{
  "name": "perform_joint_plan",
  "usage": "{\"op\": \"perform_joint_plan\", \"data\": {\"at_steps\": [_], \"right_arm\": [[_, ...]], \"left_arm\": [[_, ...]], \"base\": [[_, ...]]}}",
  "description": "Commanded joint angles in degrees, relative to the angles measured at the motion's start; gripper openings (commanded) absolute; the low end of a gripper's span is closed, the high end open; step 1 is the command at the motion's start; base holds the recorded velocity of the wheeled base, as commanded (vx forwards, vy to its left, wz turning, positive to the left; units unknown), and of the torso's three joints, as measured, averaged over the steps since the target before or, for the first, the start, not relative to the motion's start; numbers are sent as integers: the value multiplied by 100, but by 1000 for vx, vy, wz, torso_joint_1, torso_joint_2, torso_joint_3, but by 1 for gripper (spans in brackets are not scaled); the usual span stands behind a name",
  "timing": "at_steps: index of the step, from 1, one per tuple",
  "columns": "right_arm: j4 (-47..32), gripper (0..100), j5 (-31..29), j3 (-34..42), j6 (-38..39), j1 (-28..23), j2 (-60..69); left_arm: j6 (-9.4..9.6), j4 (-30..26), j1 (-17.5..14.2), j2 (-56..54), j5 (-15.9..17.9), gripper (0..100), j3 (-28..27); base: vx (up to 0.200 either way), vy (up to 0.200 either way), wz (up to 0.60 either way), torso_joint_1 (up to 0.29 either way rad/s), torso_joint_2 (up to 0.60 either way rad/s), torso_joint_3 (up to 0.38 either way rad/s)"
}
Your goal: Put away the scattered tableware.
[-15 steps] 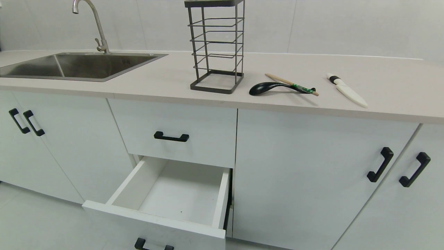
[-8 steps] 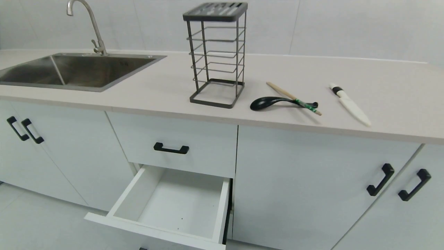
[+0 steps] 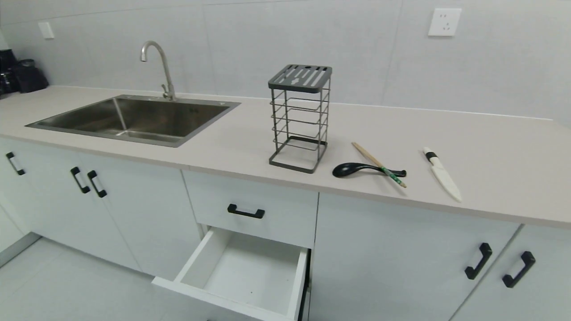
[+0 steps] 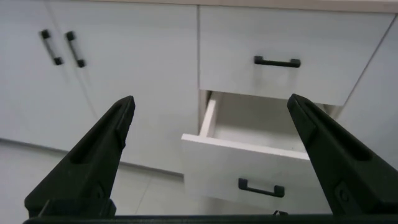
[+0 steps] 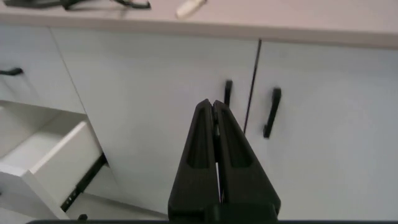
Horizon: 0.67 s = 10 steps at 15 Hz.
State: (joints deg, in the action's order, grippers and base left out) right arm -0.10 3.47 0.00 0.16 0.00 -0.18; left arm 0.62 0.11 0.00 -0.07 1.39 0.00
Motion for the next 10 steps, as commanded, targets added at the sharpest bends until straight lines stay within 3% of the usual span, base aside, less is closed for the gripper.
{"op": "perform_joint_plan", "data": {"at_steps": [1,5,8,10], "right_arm": [[1,0,4,0,2,0,-8],[1,0,4,0,2,0,-8],[1,0,4,0,2,0,-8],[1,0,4,0,2,0,-8]], "left_arm": [[-1,-2,0,7,2,100,0],[-18,-2,0,7,-16,100,0],[-150,7,0,7,-165,100,0],[-124,7,0,7,-157,100,0]], "base": [[0,0,0,41,-159,-61],[0,0,0,10,-21,-9],[200,0,0,35,-7,4],[0,0,0,31,1,-4]]}}
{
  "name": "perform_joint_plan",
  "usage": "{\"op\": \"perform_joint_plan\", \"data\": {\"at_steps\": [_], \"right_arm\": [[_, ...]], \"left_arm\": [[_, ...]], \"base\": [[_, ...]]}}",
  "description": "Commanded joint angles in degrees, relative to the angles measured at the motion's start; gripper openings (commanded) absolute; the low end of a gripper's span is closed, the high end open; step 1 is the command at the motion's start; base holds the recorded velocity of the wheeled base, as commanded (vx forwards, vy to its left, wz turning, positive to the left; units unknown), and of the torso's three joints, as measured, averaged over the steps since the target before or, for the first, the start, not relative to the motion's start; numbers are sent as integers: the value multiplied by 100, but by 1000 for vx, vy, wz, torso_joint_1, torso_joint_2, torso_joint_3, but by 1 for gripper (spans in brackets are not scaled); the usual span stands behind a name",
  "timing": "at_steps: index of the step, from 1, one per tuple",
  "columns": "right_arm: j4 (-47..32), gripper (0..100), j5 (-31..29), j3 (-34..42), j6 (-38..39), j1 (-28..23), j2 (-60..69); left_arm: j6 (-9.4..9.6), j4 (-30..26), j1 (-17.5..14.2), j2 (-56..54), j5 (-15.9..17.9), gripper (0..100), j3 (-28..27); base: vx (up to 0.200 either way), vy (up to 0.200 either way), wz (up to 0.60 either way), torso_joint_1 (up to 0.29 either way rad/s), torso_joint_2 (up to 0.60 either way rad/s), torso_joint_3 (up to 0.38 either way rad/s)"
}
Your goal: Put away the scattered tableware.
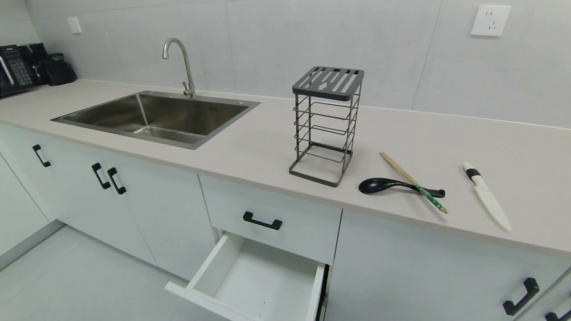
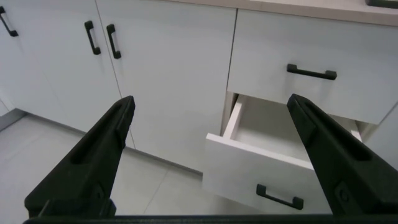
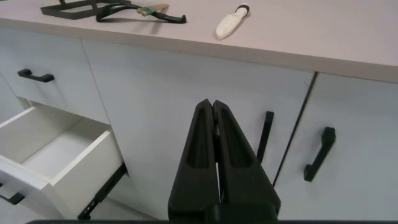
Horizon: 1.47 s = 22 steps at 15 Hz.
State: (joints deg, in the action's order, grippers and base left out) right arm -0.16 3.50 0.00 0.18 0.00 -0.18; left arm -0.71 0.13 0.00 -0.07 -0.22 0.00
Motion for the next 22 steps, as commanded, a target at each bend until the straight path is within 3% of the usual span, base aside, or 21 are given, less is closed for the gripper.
{"op": "perform_joint_plan", "data": {"at_steps": [1,6,8,12,22], "right_arm": [[7,0,2,0,-1,0,-8],[7,0,-7,0,-1,0,-8],[7,0,-7,0,-1,0,-8],[7,0,-7,0,8,0,1],[7,0,-60,0,-1,0,-8]], "left_arm": [[9,4,0,7,4,100,0],[18,4,0,7,4,100,0],[141,-5,0,7,48,100,0],[115,-5,0,7,48,100,0],[123,-5,0,7,48,100,0]], "base": [[0,0,0,61,17,-7],[0,0,240,43,-18,-9],[0,0,0,188,-325,-146],[0,0,0,235,-443,-204],[0,0,0,74,-144,-72]]}}
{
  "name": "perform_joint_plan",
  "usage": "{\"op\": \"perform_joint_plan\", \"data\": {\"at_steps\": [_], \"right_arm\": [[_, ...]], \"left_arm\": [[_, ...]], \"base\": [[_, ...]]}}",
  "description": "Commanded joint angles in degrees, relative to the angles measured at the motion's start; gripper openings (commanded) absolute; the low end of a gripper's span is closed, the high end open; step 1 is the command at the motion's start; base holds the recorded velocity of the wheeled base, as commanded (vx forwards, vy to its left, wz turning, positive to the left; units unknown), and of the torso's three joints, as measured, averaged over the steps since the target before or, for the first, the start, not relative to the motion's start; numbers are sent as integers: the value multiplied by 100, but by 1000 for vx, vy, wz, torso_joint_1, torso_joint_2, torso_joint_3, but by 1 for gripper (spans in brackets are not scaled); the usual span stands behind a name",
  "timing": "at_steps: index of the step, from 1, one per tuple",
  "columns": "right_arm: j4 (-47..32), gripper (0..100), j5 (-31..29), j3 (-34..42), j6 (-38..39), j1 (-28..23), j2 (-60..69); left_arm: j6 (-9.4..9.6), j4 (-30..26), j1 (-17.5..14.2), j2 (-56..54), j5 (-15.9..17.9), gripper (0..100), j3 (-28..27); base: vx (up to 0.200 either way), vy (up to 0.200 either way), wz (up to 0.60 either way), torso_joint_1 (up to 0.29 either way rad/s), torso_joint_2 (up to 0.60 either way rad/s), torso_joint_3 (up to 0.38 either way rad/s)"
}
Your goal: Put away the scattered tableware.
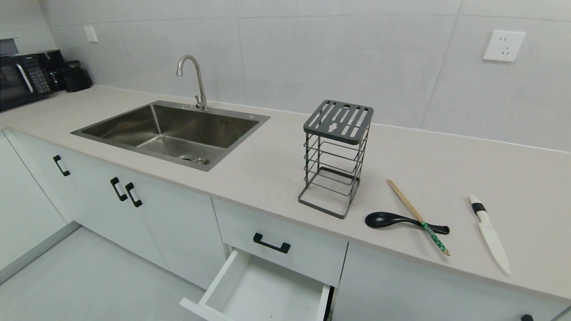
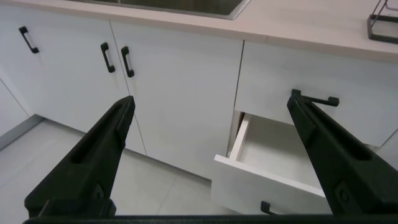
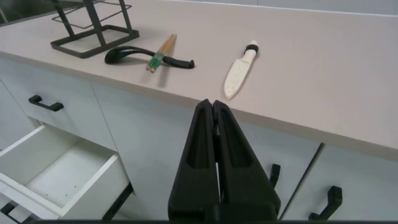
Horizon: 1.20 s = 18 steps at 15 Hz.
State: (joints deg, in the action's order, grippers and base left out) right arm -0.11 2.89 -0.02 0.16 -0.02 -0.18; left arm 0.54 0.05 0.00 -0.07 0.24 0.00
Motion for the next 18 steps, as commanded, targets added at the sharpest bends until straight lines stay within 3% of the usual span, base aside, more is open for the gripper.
{"op": "perform_joint_plan", "data": {"at_steps": [1,7,12,13,18], "right_arm": [[2,0,10,-6,11,2,-8],[2,0,-8,2,11,2,1],[11,0,1,-6,-174,-6,-8],[20,100,1,2,-148,-6,-8],[20,100,1,2,-113,-6,-8]], "left_arm": [[-1,4,0,7,2,100,0],[-1,4,0,7,2,100,0],[-1,4,0,7,2,100,0],[-1,4,0,7,2,100,0],[-1,4,0,7,2,100,0]], "base": [[0,0,0,256,-486,-222],[0,0,0,261,-496,-237],[0,0,0,38,-68,-33],[0,0,0,0,0,0],[0,0,0,0,0,0]]}}
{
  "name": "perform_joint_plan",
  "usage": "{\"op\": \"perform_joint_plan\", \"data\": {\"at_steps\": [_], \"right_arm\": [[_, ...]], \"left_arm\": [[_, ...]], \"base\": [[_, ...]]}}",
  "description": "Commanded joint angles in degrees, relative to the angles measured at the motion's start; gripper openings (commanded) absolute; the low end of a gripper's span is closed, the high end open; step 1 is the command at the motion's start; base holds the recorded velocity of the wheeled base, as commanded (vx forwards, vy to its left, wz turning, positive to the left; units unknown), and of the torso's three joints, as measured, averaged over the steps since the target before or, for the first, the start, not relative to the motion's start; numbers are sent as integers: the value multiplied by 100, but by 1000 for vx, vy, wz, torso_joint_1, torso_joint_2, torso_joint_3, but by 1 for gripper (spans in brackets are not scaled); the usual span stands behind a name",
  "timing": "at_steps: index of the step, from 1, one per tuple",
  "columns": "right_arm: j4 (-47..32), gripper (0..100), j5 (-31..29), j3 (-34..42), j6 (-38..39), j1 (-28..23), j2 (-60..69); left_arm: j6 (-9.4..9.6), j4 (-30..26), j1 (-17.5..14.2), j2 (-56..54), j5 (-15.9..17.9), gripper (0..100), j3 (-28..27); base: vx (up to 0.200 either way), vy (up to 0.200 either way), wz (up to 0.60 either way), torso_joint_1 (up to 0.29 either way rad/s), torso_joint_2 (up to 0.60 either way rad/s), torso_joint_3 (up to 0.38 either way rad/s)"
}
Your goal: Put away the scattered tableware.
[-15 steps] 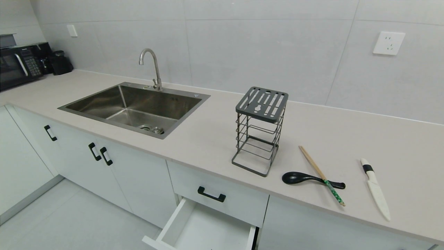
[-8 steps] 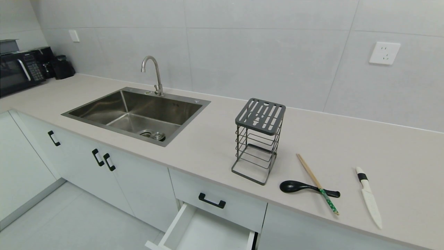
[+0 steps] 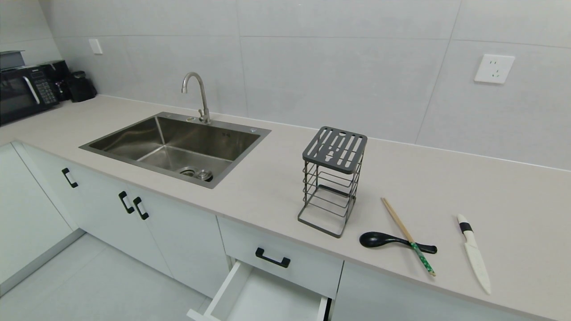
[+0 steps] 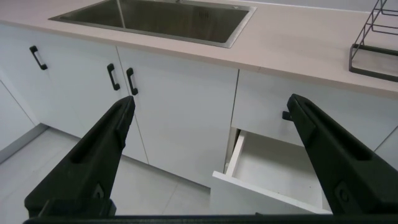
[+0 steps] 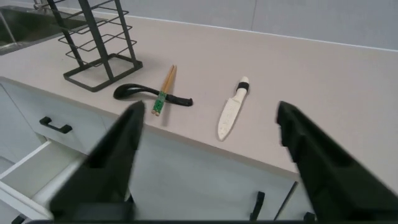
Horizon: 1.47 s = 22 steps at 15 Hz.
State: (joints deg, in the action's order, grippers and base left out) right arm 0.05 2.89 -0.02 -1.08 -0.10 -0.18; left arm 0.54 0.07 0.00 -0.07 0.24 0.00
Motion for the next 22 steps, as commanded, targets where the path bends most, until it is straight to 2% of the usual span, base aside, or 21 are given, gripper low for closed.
{"op": "perform_joint_plan", "data": {"at_steps": [1,2,3,4,5,6,8,10,11,15,18,22], "right_arm": [[171,100,1,-6,-41,1,-8],[1015,100,10,-402,-111,-17,-8],[1384,100,221,-1246,-419,-122,-298],[997,100,845,-1949,-665,-289,-975],[646,100,1311,-2204,-683,-351,-1300],[355,100,1618,-2239,-700,-368,-1564],[-383,100,1777,-1870,-806,-298,-2197],[-418,100,1750,-1615,-832,177,-3216],[-392,100,1750,-1615,-832,256,-3673],[74,100,1759,-1694,-858,265,-5308],[962,100,1750,-1826,-867,256,-6547],[1428,100,1750,-1782,-850,353,-7277]], "left_arm": [[-1,1,9,7,2,100,0],[-1,1,9,7,2,100,0],[-1,1,9,7,2,100,0],[-1,1,9,7,2,100,0],[-1,1,9,7,2,100,0],[-1,1,9,7,2,100,0],[-1,1,9,7,2,100,0],[-1,1,9,7,2,100,0],[-1,1,9,7,2,100,0],[-1,1,9,7,2,100,0],[-1,1,9,7,2,100,0],[-1,1,9,7,2,100,0]], "base": [[0,0,0,0,0,0],[0,0,0,0,0,0],[0,0,0,0,0,0],[0,0,0,0,0,0],[0,0,0,0,0,0],[0,0,0,0,0,0],[0,0,0,0,0,0],[0,0,0,0,0,0],[0,0,0,0,0,0],[0,0,0,0,0,0],[0,0,0,0,0,0],[0,0,0,0,0,0]]}}
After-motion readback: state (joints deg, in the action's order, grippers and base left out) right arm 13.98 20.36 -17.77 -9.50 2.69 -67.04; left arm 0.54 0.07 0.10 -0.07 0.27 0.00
